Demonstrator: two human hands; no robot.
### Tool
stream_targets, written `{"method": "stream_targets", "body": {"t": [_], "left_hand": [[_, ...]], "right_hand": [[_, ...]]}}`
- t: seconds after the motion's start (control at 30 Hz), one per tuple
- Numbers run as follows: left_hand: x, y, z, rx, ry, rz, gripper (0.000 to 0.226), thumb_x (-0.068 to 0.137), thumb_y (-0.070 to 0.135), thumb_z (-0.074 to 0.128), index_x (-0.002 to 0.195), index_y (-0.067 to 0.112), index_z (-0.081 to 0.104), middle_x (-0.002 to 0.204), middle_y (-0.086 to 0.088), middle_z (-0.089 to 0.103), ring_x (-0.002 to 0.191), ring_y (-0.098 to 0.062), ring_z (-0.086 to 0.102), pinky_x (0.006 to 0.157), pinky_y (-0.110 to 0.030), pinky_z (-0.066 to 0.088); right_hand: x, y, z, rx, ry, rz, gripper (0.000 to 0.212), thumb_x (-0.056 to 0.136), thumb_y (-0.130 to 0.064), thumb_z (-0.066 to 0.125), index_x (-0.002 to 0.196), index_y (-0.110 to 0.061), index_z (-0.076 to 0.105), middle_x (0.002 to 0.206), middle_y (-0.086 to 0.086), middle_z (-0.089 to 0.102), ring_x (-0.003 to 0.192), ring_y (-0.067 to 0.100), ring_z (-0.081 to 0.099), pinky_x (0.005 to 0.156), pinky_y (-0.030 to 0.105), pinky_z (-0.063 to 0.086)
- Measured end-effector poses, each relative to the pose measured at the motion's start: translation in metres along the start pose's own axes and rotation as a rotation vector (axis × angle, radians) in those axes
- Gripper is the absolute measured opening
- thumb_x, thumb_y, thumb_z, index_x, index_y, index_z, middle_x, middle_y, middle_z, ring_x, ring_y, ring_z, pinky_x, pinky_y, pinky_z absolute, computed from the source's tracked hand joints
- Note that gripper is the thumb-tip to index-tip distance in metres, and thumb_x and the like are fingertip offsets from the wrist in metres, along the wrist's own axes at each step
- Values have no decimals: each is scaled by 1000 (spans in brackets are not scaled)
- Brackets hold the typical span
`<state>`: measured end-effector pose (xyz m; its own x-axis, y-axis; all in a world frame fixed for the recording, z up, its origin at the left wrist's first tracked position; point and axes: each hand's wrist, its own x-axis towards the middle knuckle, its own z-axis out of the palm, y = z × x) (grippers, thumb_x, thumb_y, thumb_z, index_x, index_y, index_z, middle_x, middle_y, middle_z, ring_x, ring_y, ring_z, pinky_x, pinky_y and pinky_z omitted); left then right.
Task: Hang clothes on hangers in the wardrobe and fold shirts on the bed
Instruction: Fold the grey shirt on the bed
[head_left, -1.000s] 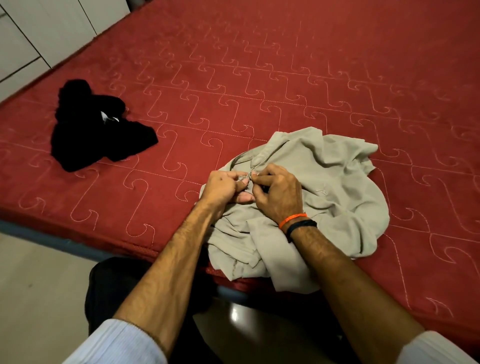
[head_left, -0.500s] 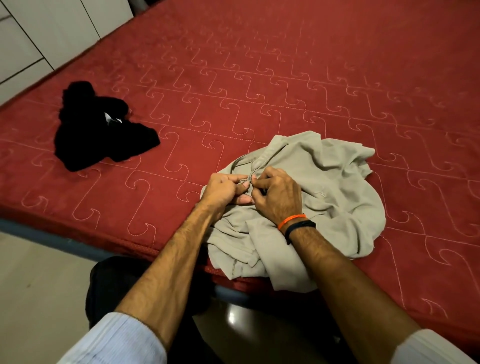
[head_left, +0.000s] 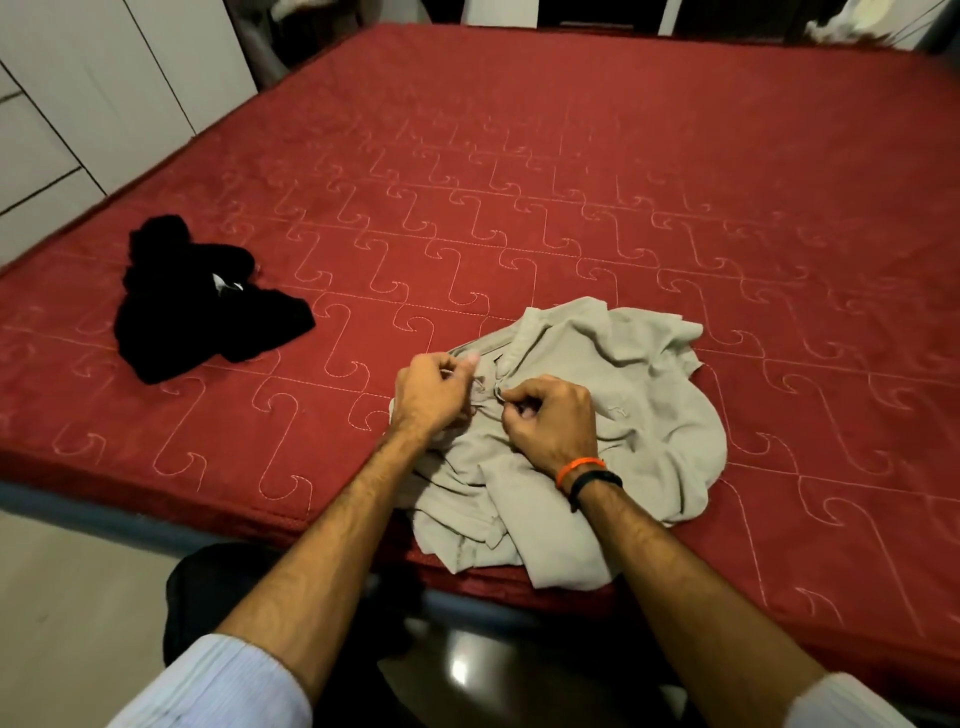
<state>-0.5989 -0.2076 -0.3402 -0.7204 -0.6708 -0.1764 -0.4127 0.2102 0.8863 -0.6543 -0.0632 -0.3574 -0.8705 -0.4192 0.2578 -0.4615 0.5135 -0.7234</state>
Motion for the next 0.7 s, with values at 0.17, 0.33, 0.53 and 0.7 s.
{"method": "stream_targets", "body": {"t": [0.17,0.33,0.53,0.7], "left_hand": [[7,10,0,459,300,26,29,86,47,69,99,24,57,99,3,61,84,-14,57,79,-33,52],[14,17,3,534,194,-181,32,83,42,73,93,13,64,82,2,64,75,-15,60,62,-28,46],[14,27,3,342,225,-36,12,82,20,71,81,25,59,73,9,61,66,-5,55,53,-19,37],[20,31,2,227,315,89,13,85,7,63,87,17,54,76,3,62,65,-10,54,56,-22,44]], "right_hand": [[29,-17,-13,-40,16,242,31,76,-51,62,83,-23,74,71,-8,71,76,13,68,74,29,57],[67,-20,-20,-337,-39,124,38,85,-42,60,110,-13,60,106,6,66,98,28,63,83,37,52],[98,-17,-7,-472,-169,188,69,84,-58,59,129,-8,46,130,11,46,111,32,57,86,42,48],[112,-4,-18,-417,-195,364,36,77,-33,59,105,-10,61,107,13,66,96,33,62,79,37,51]]}}
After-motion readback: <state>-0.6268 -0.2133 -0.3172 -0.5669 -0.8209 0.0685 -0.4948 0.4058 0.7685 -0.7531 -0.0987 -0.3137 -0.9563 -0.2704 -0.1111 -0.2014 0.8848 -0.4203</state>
